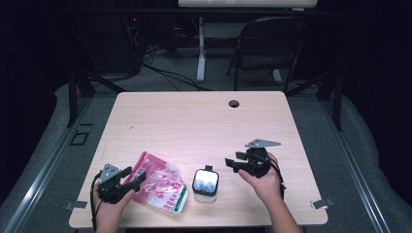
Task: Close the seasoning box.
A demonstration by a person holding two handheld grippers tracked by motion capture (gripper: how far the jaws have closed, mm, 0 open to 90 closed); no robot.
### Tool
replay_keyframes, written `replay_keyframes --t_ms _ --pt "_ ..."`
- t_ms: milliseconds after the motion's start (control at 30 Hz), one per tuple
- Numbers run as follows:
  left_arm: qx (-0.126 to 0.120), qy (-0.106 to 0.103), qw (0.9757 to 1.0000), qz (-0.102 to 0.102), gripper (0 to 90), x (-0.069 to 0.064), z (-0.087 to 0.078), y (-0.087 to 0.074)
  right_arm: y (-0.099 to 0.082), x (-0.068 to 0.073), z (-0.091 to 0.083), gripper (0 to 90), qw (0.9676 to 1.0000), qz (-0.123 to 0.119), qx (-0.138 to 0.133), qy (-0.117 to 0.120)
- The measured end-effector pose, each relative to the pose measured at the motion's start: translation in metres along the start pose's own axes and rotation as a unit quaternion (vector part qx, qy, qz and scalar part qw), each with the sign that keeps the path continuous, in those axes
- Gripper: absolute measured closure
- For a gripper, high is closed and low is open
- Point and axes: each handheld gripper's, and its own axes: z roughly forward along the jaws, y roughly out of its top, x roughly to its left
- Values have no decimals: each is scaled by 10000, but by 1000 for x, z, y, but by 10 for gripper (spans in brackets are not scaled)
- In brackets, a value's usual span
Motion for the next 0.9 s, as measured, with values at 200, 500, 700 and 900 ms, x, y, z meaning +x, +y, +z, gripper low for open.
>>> replay_keyframes --t_ms 200,500,700,900 --pt "18 67 9999 -115 353 6 2 -1 -3 -5 3 448 9999 37 43 -115" --pt "107 133 9998 -125 353 10 5 -3 -8 -9 8 448 9997 118 161 -169" --pt "122 171 9997 -158 355 13 6 -3 -9 -11 11 448 9995 146 220 -160" --pt "79 259 9995 -183 354 15 3 -1 -10 -11 12 444 9994 165 246 -151"
